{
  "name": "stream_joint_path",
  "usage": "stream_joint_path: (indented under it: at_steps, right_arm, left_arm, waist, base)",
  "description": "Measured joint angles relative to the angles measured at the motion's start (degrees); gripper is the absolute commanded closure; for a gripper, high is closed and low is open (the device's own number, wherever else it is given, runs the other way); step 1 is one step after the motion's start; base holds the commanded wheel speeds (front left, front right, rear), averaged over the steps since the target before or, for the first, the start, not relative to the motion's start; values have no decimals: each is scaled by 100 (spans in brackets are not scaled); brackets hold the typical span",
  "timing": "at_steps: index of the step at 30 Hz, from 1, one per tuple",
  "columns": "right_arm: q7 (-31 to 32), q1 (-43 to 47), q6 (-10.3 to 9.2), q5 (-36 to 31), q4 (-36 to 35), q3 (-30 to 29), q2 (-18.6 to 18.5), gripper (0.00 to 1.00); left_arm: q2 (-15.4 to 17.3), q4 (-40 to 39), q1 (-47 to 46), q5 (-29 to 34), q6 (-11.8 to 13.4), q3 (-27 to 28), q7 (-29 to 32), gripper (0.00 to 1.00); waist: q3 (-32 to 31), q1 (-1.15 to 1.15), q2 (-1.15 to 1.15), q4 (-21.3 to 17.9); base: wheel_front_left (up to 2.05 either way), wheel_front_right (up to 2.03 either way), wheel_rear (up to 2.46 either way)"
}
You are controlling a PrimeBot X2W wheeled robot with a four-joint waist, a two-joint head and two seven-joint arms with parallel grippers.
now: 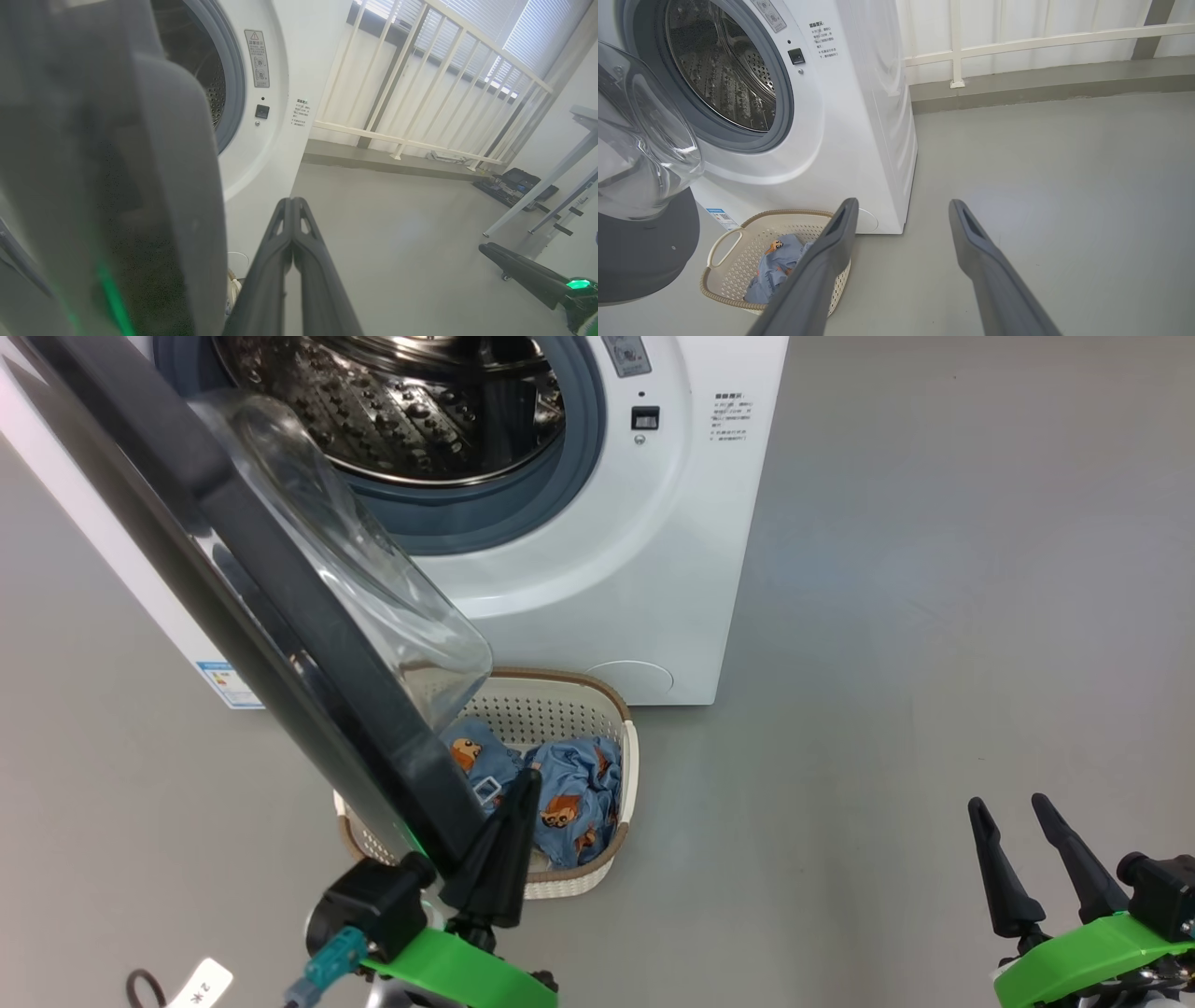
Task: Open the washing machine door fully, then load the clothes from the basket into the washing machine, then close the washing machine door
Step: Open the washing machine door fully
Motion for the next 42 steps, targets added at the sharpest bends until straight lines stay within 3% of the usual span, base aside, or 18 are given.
stream_joint_path:
  at_steps: [21, 42]
  right_arm:
    - [0, 0, 0, -36, -97, -57, -29, 0]
    - [0, -1, 0, -40, -144, 31, -177, 0]
  left_arm:
    - [-125, 290, -63, 41, -18, 263, -51, 100]
    - [-130, 132, 245, 102, 42, 297, -68, 100]
  waist:
    - [18, 0, 0, 320]
    - [-43, 0, 0, 1261]
  base:
    - [0, 0, 0]
    - [0, 0, 0]
